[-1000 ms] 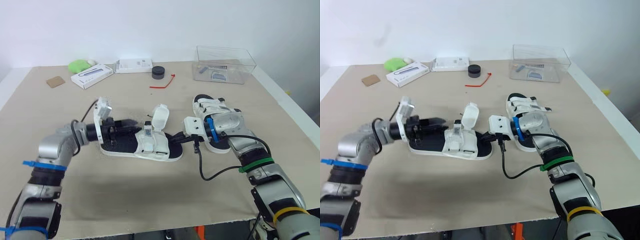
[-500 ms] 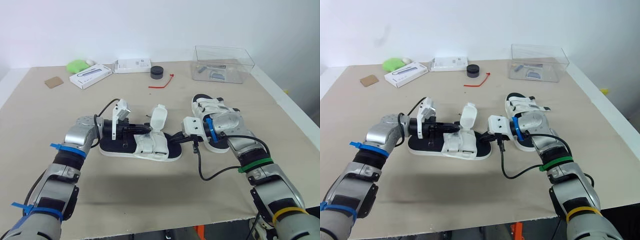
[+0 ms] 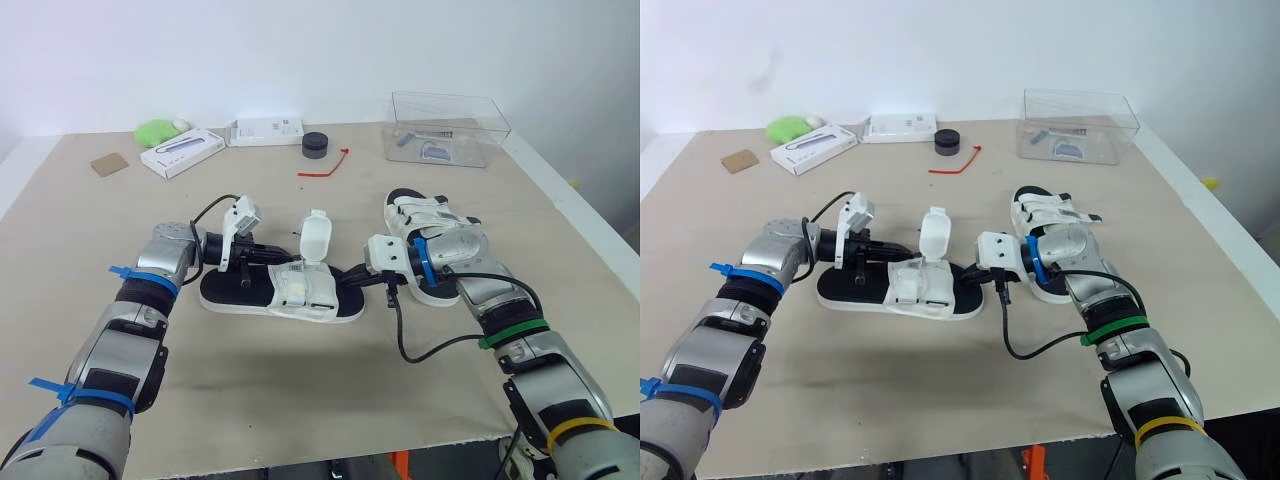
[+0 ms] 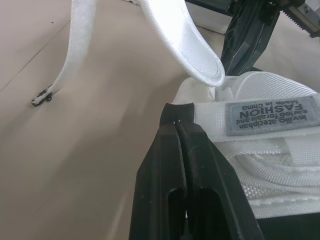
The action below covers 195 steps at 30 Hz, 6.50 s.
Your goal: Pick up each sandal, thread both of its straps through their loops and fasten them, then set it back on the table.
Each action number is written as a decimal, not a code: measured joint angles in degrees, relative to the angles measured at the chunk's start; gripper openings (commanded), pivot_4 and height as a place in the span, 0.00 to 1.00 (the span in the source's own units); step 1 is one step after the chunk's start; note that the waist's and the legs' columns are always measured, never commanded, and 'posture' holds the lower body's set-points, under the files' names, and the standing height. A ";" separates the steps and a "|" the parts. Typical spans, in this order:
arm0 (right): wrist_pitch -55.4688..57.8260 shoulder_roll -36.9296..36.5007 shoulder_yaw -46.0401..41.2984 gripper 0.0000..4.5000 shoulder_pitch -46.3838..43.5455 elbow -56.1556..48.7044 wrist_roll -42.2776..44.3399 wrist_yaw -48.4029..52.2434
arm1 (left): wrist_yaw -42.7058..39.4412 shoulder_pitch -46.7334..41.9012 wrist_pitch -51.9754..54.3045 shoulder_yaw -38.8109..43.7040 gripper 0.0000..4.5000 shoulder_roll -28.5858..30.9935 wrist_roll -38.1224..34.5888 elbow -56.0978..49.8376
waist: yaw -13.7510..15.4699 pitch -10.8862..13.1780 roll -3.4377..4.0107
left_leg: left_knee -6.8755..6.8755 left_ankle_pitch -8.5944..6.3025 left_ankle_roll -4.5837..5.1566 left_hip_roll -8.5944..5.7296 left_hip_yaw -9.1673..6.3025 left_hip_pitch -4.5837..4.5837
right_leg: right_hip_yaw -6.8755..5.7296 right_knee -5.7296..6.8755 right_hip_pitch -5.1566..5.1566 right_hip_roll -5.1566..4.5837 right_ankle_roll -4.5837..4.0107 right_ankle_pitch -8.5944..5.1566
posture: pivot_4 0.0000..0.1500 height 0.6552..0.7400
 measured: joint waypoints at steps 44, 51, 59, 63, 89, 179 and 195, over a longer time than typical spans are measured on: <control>0.92 -0.58 -0.42 0.00 0.87 -1.17 0.48 -1.03 | 4.61 -16.43 19.76 8.94 0.98 -11.31 -2.86 14.43 | -0.02 0.02 -0.02 | 0.03 0.00 0.00 -0.11 -0.08 -0.13 | -0.02 -0.02 -0.04 -0.05 0.08 0.00 | 1.00 1.00; 0.65 -0.61 -0.41 0.00 0.86 -1.17 0.21 -1.27 | 14.57 -20.67 19.29 16.70 0.98 -13.69 -5.01 21.29 | -0.05 0.02 -0.03 | 0.03 -0.01 -0.01 -0.11 -0.07 -0.11 | -0.01 -0.02 -0.04 -0.06 0.11 0.01 | 1.00 1.00; 0.57 -1.17 -0.41 0.00 0.94 -1.55 -0.02 -1.58 | 21.80 -20.67 13.60 19.22 0.98 -15.91 -4.65 24.80 | -0.01 0.03 -0.03 | 0.03 0.00 -0.02 -0.17 -0.06 -0.13 | 0.01 -0.02 -0.04 -0.12 0.17 0.04 | 1.00 1.00; 0.58 -1.20 -0.41 0.00 0.99 -1.59 -0.04 -1.77 | 22.51 -20.69 10.46 19.11 0.98 -16.39 -3.56 25.00 | -0.01 0.03 -0.04 | 0.03 0.00 -0.02 -0.19 -0.06 -0.13 | 0.02 -0.03 -0.04 -0.12 0.18 0.05 | 1.00 1.00; -0.13 -1.74 -0.36 0.00 1.43 -1.96 -0.05 -1.88 | 6.78 -7.66 -27.70 8.54 0.01 -12.43 7.58 5.24 | 0.01 0.03 -0.03 | -0.04 -0.02 -0.07 -0.15 0.02 -0.06 | 0.15 -0.03 -0.05 -0.14 -0.15 0.25 | 1.00 1.00; -0.35 -1.14 -0.57 0.00 1.82 -2.12 -1.01 -0.50 | 28.84 35.62 43.90 -0.06 0.02 5.85 -32.24 -63.86 | 0.03 -0.01 -0.05 | -0.08 0.24 -0.12 0.07 -0.15 0.15 | -0.14 0.09 0.06 0.03 -0.22 0.09 | 1.00 1.00; -1.26 -1.06 -0.32 0.00 1.41 -1.49 -1.02 -0.33 | 15.95 12.37 43.62 0.38 0.02 8.21 -35.59 -45.66 | -0.02 -0.01 -0.09 | -0.09 0.25 -0.17 -0.07 -0.46 0.10 | -0.21 -0.01 0.11 -0.02 -0.18 0.08 | 1.00 1.00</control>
